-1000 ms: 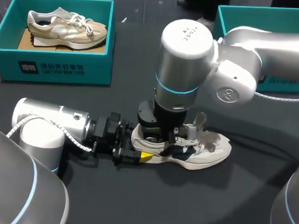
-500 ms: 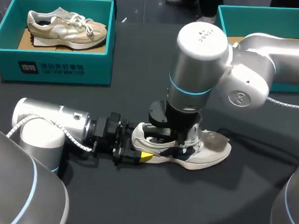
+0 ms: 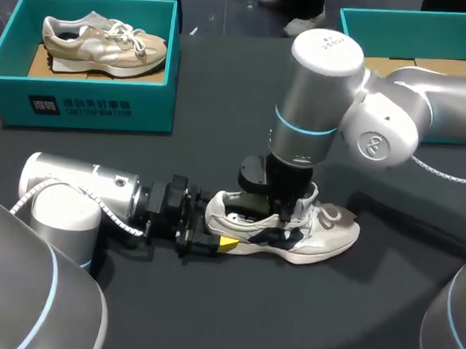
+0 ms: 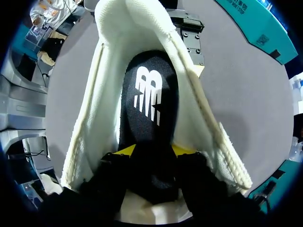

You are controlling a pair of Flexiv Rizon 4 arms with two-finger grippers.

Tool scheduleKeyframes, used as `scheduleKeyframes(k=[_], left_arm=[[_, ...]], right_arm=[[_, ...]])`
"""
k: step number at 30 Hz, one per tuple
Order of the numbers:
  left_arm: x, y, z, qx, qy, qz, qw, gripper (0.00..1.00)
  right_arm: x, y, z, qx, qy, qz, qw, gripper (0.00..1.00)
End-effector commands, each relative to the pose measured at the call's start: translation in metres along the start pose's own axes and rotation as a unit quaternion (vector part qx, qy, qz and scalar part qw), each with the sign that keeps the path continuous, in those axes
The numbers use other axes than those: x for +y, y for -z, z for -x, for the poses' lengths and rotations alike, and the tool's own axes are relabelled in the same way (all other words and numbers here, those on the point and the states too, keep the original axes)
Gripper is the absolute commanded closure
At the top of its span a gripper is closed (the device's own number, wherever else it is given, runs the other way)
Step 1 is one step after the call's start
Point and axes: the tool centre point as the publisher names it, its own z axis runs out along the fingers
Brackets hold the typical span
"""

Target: Take the shoe out of the shoebox, open the shoe tongue, remove and reinsert the insole, then place the shoe into the shoebox

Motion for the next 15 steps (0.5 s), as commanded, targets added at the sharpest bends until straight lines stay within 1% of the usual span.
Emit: scheduleKeyframes(k=[1, 3, 6, 7, 15], left_arm=[[0.001, 0.001, 0.0, 0.0, -0.001, 0.0, 1.0, 1.0], [0.001, 0.001, 0.0, 0.0, -0.001, 0.0, 1.0, 1.0], [0.001, 0.001, 0.0, 0.0, -0.001, 0.0, 1.0, 1.0], [0.001, 0.001, 0.0, 0.0, -0.001, 0.0, 1.0, 1.0], [0.001, 0.001, 0.0, 0.0, -0.001, 0.0, 1.0, 1.0]], right_arm=[[0.002, -0.02, 0.001, 0.014, -0.004, 0.004, 1.0, 0.6], [0.002, -0.023, -0.003, 0.018, -0.006, 0.008, 1.0, 0.63], [0.002, -0.025, -0.008, 0.024, -0.012, 0.011, 1.0, 0.87], [0.001, -0.025, -0.01, 0.025, -0.014, 0.01, 1.0, 0.99], [-0.003, -0.017, -0.02, 0.011, -0.031, 0.004, 0.999, 1.0]])
